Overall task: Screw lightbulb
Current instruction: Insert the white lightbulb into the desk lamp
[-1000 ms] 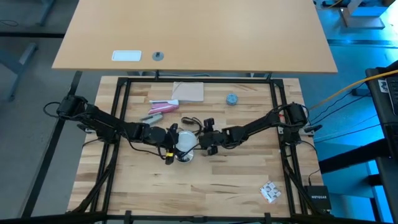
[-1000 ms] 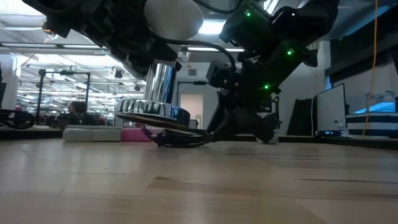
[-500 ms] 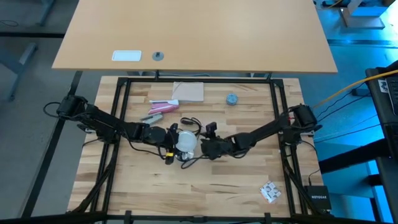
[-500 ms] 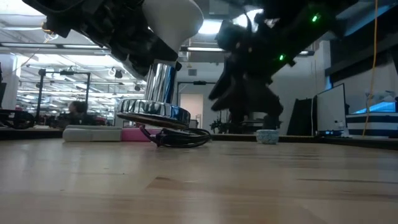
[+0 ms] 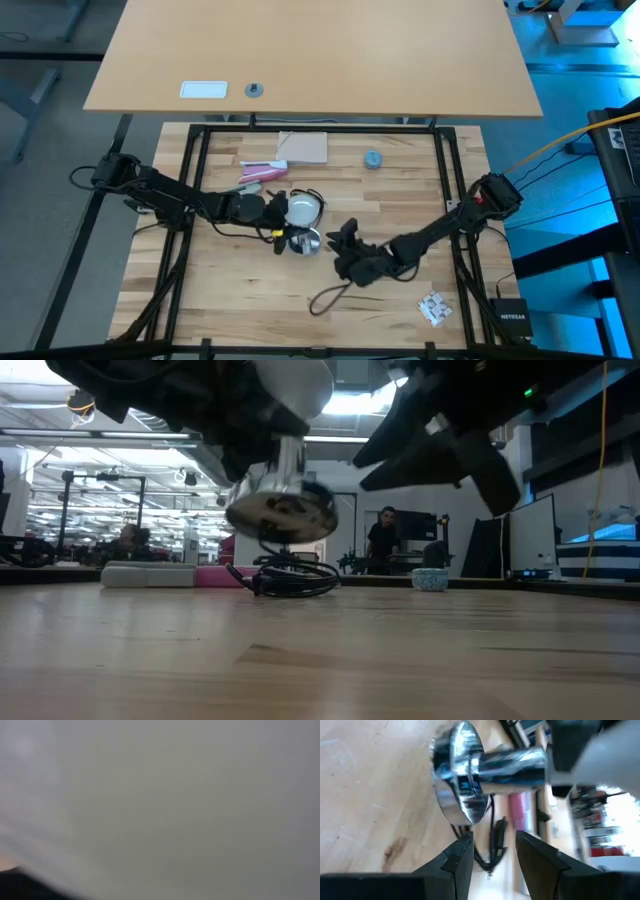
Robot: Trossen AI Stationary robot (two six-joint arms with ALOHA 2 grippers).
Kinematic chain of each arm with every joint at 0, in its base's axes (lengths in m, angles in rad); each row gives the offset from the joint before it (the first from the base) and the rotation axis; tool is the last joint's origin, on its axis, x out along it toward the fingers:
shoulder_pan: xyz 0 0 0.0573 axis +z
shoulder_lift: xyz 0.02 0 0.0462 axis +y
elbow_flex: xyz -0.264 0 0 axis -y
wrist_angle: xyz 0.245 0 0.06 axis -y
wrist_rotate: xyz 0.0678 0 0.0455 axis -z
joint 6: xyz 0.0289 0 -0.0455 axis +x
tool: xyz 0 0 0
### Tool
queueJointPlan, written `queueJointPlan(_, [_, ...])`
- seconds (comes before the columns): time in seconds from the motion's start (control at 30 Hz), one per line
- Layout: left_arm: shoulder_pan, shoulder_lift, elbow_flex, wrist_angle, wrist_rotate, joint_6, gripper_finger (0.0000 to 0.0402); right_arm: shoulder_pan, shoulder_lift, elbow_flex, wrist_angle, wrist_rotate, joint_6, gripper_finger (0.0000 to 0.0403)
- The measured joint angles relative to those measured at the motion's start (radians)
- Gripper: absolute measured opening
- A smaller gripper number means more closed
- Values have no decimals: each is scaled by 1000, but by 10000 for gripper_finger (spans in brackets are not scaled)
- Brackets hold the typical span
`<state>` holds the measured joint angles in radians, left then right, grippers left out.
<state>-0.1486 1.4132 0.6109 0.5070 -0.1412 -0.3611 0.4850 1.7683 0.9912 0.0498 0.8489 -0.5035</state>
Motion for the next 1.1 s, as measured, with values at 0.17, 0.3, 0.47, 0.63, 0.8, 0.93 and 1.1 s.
queueJointPlan(0.17, [18, 0, 0, 86, 0, -98, 153, 35, 0, 0, 35, 93, -69, 150])
queueJointPlan(0.3, [26, 0, 0, 115, 0, -135, 153, 33, 0, 0, 86, 58, -95, 150])
queueJointPlan(0.47, [26, 0, 0, 114, 0, -141, 153, 33, 0, 0, 141, 38, -142, 150])
queueJointPlan(0.63, [28, 0, 0, 112, 0, -141, 153, 33, 0, 1, 160, -43, -157, 150])
queueJointPlan(0.8, [30, 0, 0, 112, 0, -139, 153, 33, 0, 1, 188, -100, -158, 150])
queueJointPlan(0.93, [30, 0, 0, 112, 0, -141, 153, 32, 0, 1, 187, -97, -157, 150])
queueJointPlan(1.1, [28, 0, 0, 142, 2, -185, 153, 24, 0, 1, 187, -92, -157, 150])
